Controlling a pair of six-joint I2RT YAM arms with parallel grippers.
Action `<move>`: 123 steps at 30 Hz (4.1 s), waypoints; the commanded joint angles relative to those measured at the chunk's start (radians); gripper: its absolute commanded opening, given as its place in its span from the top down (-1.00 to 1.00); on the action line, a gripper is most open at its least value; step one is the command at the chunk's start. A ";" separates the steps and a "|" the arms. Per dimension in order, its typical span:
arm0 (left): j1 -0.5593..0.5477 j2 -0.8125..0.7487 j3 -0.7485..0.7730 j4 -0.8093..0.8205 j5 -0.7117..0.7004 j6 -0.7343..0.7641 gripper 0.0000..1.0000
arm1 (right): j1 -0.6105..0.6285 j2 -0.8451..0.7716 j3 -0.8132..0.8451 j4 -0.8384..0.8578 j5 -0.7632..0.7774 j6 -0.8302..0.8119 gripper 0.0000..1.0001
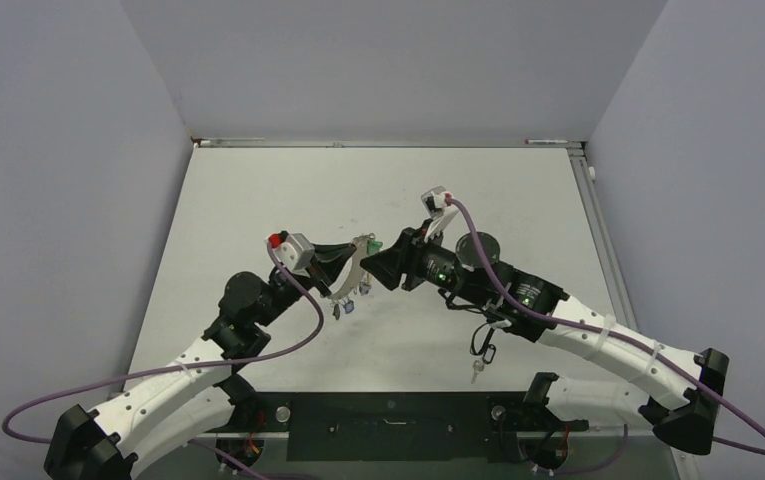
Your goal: Put the keys on the keyring
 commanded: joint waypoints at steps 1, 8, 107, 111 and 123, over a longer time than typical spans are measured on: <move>0.014 -0.013 0.010 0.084 -0.034 -0.049 1.00 | 0.092 0.004 -0.052 0.178 0.263 0.077 0.17; 0.019 -0.022 0.006 0.084 -0.017 -0.052 1.00 | 0.170 0.073 -0.022 0.222 0.420 0.090 0.20; 0.008 -0.237 0.005 -0.246 0.389 0.577 1.00 | -0.133 0.321 0.263 -0.376 -0.518 -0.047 0.34; 0.004 -0.233 0.006 -0.253 0.384 0.577 1.00 | -0.128 0.330 0.264 -0.352 -0.509 -0.035 0.48; -0.006 -0.233 0.009 -0.268 0.374 0.586 1.00 | -0.134 0.342 0.270 -0.337 -0.491 -0.018 0.48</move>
